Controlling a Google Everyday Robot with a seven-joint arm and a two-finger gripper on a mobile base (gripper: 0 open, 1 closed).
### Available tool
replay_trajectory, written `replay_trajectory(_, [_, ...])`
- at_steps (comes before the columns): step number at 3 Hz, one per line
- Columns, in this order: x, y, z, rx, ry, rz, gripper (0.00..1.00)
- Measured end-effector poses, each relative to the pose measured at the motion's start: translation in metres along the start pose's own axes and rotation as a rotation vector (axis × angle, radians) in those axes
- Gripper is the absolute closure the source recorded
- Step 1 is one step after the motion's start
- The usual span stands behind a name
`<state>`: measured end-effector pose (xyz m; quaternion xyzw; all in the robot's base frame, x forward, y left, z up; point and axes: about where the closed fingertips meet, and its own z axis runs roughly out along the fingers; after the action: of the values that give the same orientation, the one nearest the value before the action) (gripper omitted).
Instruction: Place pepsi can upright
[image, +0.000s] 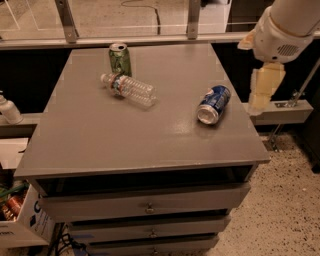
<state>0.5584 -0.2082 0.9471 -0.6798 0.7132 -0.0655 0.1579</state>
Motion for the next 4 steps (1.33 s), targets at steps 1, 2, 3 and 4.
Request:
replay_trajectory(1, [-0.001,-0.022,0.020,0.008,0.042,-0.107,0.00])
replay_trajectory(2, [-0.001,-0.034,0.033,0.030,0.066,-0.247,0.00])
replay_trajectory(3, [-0.002,-0.035,0.035,0.032,0.069,-0.291,0.00])
replay_trajectory(4, [-0.003,-0.033,0.037,0.035,0.074,-0.319,0.00])
